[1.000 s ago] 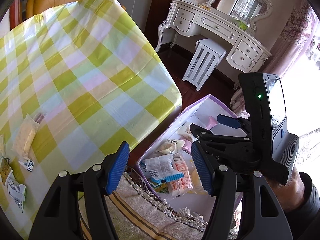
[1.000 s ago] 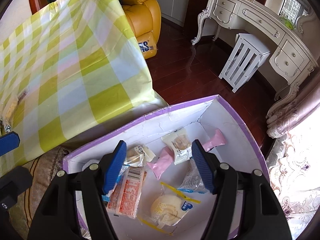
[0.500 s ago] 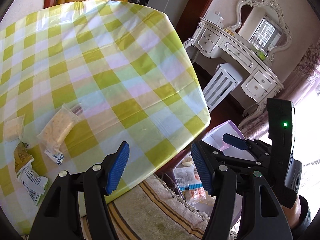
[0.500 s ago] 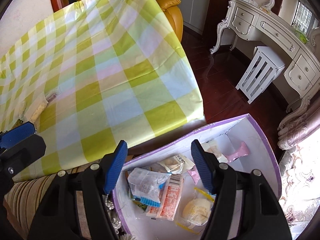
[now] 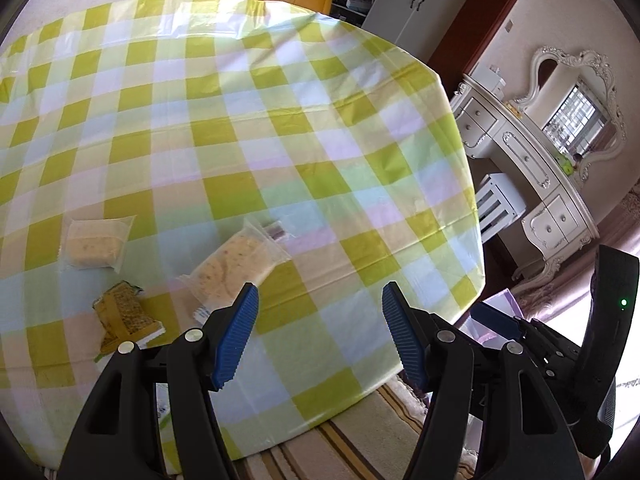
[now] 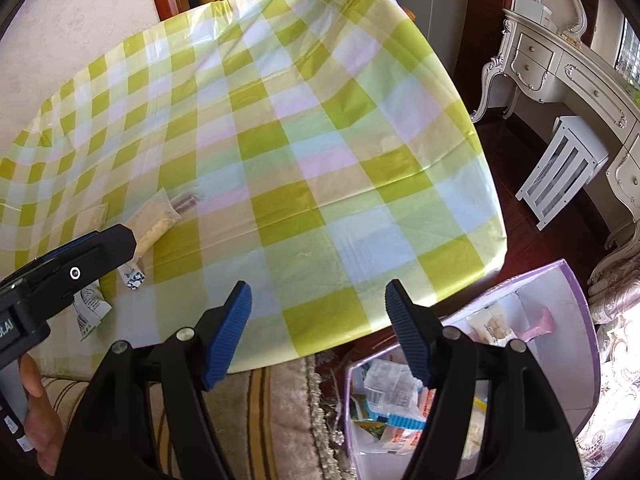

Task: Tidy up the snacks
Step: 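Move both open tools back over the snacks on the table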

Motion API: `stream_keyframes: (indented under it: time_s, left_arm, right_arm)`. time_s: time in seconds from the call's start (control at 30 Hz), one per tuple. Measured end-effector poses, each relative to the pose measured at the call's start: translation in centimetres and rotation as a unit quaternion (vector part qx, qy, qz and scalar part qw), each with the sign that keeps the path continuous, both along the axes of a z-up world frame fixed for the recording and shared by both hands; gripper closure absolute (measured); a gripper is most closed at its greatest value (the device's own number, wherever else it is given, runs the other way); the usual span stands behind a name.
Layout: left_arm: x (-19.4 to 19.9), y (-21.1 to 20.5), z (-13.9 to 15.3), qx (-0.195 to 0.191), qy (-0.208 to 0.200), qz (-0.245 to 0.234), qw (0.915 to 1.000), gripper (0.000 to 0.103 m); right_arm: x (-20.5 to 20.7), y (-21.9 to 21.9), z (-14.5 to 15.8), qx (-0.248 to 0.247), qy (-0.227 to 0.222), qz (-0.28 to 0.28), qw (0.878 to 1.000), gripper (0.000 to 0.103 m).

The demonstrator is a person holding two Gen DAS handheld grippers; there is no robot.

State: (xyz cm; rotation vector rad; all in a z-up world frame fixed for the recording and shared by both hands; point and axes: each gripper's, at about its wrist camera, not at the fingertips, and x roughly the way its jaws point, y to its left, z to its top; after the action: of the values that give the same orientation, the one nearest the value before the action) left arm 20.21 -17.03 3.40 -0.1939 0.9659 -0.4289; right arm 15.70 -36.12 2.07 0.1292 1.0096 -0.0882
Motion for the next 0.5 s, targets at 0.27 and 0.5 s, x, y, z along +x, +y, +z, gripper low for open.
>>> stream_keyframes:
  time_s: [0.27,0.5]
  left_arm:
    - [2.3,5.9,-0.8,0.009,0.006,0.066,0.9978,0.04]
    - [3.7,11.4,-2.5,-0.013,0.04,0.114,0.9926,0.04]
  right_arm:
    - [2.2,3.6,-0.1,0.022,-0.007,0.027,0.999,0.032]
    - [3.6,6.4,-0.6,0.033,-0.004,0.054,0.998,0.032]
